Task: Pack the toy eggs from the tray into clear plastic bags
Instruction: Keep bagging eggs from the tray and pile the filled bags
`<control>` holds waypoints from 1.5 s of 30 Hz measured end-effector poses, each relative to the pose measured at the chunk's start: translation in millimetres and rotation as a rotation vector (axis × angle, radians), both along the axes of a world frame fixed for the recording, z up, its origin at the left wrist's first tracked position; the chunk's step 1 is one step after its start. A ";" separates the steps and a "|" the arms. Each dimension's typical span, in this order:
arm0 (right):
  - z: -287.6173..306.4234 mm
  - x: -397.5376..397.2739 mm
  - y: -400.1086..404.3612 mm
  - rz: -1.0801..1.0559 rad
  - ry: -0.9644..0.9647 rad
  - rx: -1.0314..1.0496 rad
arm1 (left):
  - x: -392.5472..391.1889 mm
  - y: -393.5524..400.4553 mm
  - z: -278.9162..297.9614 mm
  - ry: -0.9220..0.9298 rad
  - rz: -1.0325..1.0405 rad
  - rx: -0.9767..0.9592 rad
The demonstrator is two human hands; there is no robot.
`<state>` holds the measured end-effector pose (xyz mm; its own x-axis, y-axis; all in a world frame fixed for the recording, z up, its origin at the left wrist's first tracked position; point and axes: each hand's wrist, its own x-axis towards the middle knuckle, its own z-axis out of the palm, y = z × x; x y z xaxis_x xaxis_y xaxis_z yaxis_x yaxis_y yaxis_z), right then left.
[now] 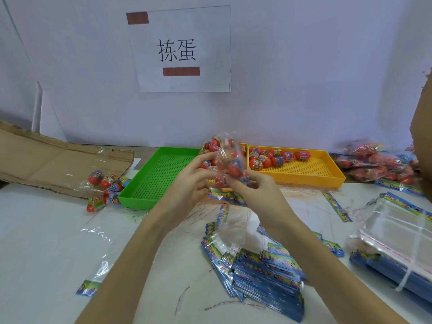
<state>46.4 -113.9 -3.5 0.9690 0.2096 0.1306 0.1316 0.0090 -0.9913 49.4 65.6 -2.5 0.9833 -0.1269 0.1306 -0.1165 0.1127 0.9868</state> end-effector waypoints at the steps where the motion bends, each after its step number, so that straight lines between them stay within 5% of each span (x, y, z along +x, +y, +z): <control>1: 0.7 1.6 -2.5 -0.008 -0.009 -0.004 | -0.6 0.5 -1.4 -0.020 -0.004 0.027; 7: 6.4 6.1 -11.5 -0.035 0.031 0.057 | -0.2 0.3 -7.2 -0.111 0.086 0.174; 16: 5.1 9.8 -13.1 -0.086 0.076 0.141 | 0.1 -18.3 -17.2 -0.196 0.297 0.095; 24: 2.4 10.9 -18.7 -0.140 -0.005 0.045 | -1.4 -15.5 -14.9 -0.059 0.113 0.071; 45: -7.0 5.8 -3.9 -0.207 0.142 0.243 | -1.9 -16.7 -12.8 -0.141 0.215 0.155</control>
<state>52.1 -117.8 -10.4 0.9998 -0.0139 0.0130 0.0159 0.2349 -0.9719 47.5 48.9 -15.3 0.9633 0.0529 0.2631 -0.2585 -0.0804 0.9627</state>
